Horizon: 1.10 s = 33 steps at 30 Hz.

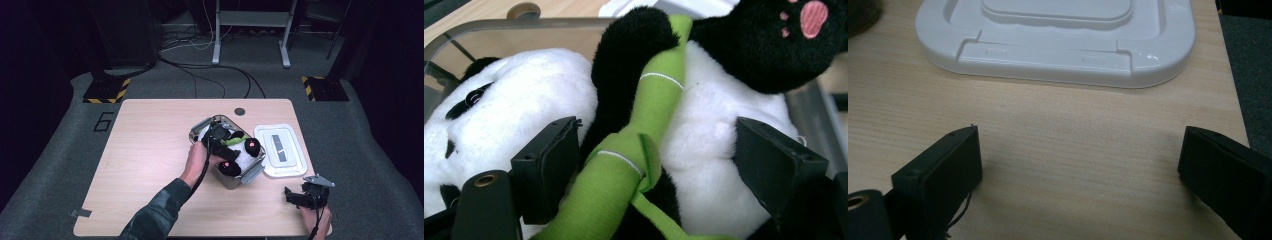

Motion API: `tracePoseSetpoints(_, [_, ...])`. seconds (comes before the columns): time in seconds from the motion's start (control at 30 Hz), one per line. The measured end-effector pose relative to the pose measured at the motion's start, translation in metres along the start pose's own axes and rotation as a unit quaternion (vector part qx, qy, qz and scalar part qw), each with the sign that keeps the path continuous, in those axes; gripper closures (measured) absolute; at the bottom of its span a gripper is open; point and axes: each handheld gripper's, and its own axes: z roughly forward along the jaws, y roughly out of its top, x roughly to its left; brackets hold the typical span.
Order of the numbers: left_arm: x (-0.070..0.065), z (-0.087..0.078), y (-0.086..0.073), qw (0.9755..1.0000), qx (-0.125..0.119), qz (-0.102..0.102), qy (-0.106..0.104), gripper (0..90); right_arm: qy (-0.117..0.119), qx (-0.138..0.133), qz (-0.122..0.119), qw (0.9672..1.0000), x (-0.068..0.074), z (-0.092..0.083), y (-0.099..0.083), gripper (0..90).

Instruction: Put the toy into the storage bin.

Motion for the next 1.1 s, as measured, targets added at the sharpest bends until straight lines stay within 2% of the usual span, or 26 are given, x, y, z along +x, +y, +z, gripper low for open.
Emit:
tracePoseSetpoints(0.2, [-0.009,0.014,0.0,0.9992,0.028,0.02,0.021,19.7,0.0,0.0,0.0,1.0,0.0,0.0,0.0,3.2])
tracePoseSetpoints(0.3, [-0.016,0.026,0.0,0.9971,0.056,0.037,0.036,19.8,0.0,0.0,0.0,1.0,0.0,0.0,0.0,3.3])
tracePoseSetpoints(0.37, [-0.02,0.031,0.0,0.9963,0.061,0.043,0.042,19.7,0.0,0.0,0.0,1.0,0.0,0.0,0.0,3.3])
tracePoseSetpoints(0.5, [-0.014,0.025,-0.001,0.9987,0.039,0.028,0.017,19.5,0.001,0.0,0.0,1.0,0.0,0.0,0.0,3.3])
tracePoseSetpoints(0.67, [-0.011,0.003,-0.003,0.9999,-0.012,0.01,-0.006,17.6,0.001,0.0,0.0,1.0,0.0,0.0,0.0,3.3])
tracePoseSetpoints(0.73, [-0.01,-0.011,-0.004,0.9994,-0.033,0.01,-0.005,17.0,0.0,0.0,0.0,1.0,0.0,0.0,0.0,3.3])
tracePoseSetpoints(0.9, [-0.003,-0.037,-0.014,0.9979,-0.064,0.003,0.001,16.1,0.0,0.0,0.0,1.0,0.0,0.0,0.0,3.2])
tracePoseSetpoints(1.1, [0.013,-0.059,-0.038,0.9966,-0.077,-0.018,0.019,15.0,0.001,0.0,0.0,1.0,0.0,0.0,0.0,3.2])
